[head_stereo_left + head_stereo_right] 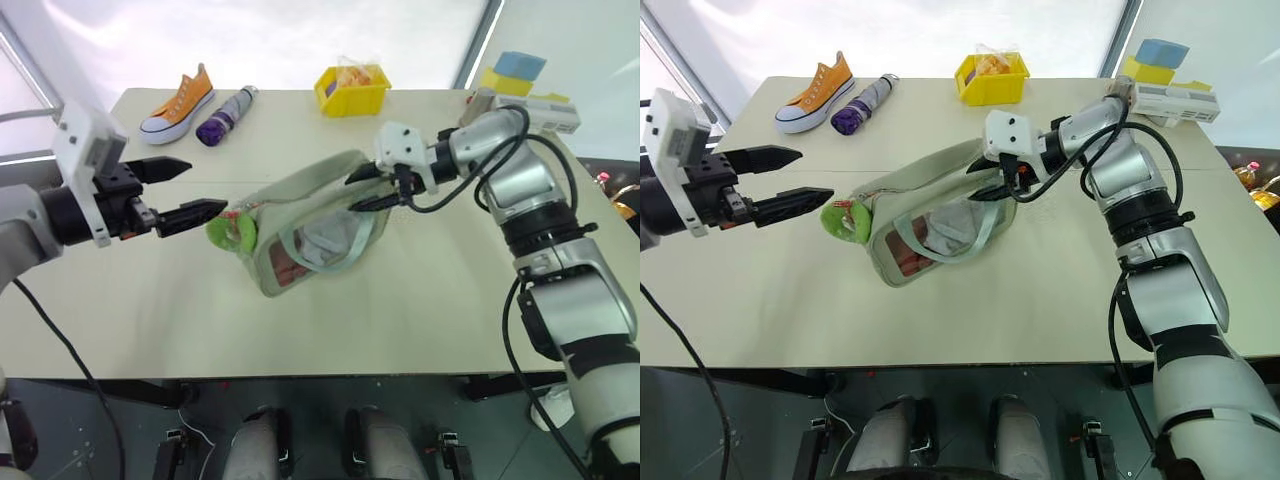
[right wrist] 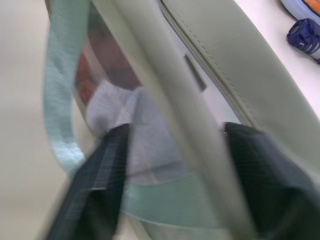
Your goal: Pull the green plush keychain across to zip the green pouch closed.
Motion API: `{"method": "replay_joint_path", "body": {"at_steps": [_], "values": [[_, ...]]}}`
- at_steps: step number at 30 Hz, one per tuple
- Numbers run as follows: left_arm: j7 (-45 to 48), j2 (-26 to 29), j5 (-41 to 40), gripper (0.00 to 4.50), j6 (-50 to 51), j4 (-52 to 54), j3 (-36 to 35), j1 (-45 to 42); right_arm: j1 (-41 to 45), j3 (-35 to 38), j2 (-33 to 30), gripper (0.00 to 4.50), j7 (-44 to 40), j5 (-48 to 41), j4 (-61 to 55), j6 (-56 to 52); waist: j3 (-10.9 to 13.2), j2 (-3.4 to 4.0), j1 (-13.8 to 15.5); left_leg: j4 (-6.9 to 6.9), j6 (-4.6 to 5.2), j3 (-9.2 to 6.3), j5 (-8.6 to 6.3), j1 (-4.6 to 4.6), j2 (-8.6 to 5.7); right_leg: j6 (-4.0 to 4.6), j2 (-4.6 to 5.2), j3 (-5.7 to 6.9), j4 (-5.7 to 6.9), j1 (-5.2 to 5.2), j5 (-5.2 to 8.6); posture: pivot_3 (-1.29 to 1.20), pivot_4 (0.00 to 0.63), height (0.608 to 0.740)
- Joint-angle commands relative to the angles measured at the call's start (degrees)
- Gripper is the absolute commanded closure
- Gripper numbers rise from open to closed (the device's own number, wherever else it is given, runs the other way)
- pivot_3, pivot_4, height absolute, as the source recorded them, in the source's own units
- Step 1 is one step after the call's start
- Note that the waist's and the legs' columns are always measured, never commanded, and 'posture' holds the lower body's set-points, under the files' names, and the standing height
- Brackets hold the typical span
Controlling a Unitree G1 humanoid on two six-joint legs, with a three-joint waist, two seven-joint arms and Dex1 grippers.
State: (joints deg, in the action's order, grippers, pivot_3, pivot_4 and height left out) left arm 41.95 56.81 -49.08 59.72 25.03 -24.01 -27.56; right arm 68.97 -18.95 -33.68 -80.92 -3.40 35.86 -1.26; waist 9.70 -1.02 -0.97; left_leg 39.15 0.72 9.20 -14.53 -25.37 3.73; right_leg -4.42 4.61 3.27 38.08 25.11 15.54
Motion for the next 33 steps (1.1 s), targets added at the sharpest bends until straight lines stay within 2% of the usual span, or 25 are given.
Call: {"method": "replay_joint_path", "body": {"at_steps": [1, 2, 5, 9, 12, 15, 18, 21, 28, 33], "values": [[-0.7, 0.8, 0.2, 0.0, -1.9, 0.6, -1.9, -0.3, 2.7, 2.2, -1.0, 4.09, -1.5, -0.3, -2.1, -1.1, 0.0, 0.0, -0.1, 0.0, 0.0, 0.0, 0.0, 0.0, 0.0, 0.0, 0.0, 0.0, 0.0, 0.0, 0.0, 0.0, 0.15, 0.74], [-0.7, 1.0, 0.6, 0.0, -2.3, 0.2, -1.7, -0.2, 2.8, 2.6, -1.4, 4.47, -1.9, -0.6, -3.4, -2.9, 0.0, 0.0, -0.1, 0.0, 0.0, 0.0, 0.0, 0.0, 0.0, 0.0, 0.0, 0.0, 0.0, 0.0, 0.0, 0.0, 0.15, 0.74], [0.0, 2.0, 1.7, 0.0, -3.7, -1.9, -1.6, -0.4, 3.1, 3.2, -3.5, 4.47, -4.0, -3.1, -11.8, -17.7, 0.0, 0.04, 0.0, -0.01, -0.01, 0.0, 0.01, -0.02, 0.01, 0.0, -0.01, 0.0, 0.01, 0.04, 0.0, 0.0, 0.15, 0.74], [0.3, 1.9, 2.6, 0.0, -5.5, -3.4, -0.4, -0.5, -0.5, 2.4, -4.3, 4.47, -0.5, -3.4, -23.5, -34.2, 0.0, 0.03, 0.0, -0.01, -0.01, 0.01, 0.0, -0.02, 0.01, 0.01, 0.01, 0.0, 0.01, 0.05, 0.0, 0.0, 0.15, 0.74], [0.4, 1.0, 3.6, 0.0, -7.0, -4.0, 1.8, -1.1, -5.6, 1.4, -4.1, 4.47, 3.0, -3.0, -31.1, -40.1, 0.0, 0.0, 0.0, -0.02, -0.01, 0.0, 0.0, -0.01, 0.01, 0.02, 0.02, 0.0, 0.01, 0.04, 0.0, 0.0, 0.15, 0.74], [0.5, 0.4, 4.2, 0.0, -8.1, -4.5, 3.3, -1.6, -8.4, 1.2, -4.1, 4.47, 5.7, -2.5, -34.0, -42.0, 0.0, -0.01, 0.0, -0.01, -0.01, 0.02, 0.0, 0.0, -0.01, 0.01, 0.03, 0.0, 0.01, 0.02, 0.0, 0.0, 0.15, 0.74], [1.1, 0.3, 4.8, 0.0, -9.1, -6.2, 4.2, -2.2, -8.6, 2.6, -5.5, 3.35, 7.2, -2.4, -34.4, -40.6, 0.0, 0.0, -0.1, -0.02, -0.01, 0.04, 0.0, 0.03, -0.01, 0.01, -0.01, 0.0, 0.01, 0.02, 0.0, 0.0, 0.15, 0.74], [2.2, 0.8, 5.8, 0.0, -10.4, -8.9, 4.6, -2.8, -7.8, 4.9, -8.6, 1.85, 7.6, -2.9, -36.0, -40.7, 0.0, 0.01, 0.0, -0.03, -0.01, 0.05, 0.0, -0.01, -0.03, 0.01, -0.02, 0.0, 0.01, 0.07, 0.0, 0.0, 0.15, 0.74], [2.4, -1.1, 13.1, 0.0, -17.3, -19.6, 7.8, -5.5, -11.2, 8.8, -16.5, 1.85, 7.5, -7.4, -46.9, -46.7, 0.0, -0.01, 0.2, -0.02, 0.0, 0.05, -0.01, 0.0, -0.03, 0.01, 0.01, 0.01, -0.01, 0.04, 0.0, 0.0, 0.15, 0.74], [4.3, -4.2, 16.0, 0.0, -20.5, -23.1, 12.0, -8.5, -16.8, 9.0, -16.1, 1.85, 11.3, -8.6, -49.4, -47.9, 0.0, -0.04, 0.3, 0.0, 0.01, 0.07, -0.01, -0.01, -0.07, 0.01, 0.0, 0.01, -0.02, 0.03, 0.0, 0.0, 0.15, 0.74]]}}
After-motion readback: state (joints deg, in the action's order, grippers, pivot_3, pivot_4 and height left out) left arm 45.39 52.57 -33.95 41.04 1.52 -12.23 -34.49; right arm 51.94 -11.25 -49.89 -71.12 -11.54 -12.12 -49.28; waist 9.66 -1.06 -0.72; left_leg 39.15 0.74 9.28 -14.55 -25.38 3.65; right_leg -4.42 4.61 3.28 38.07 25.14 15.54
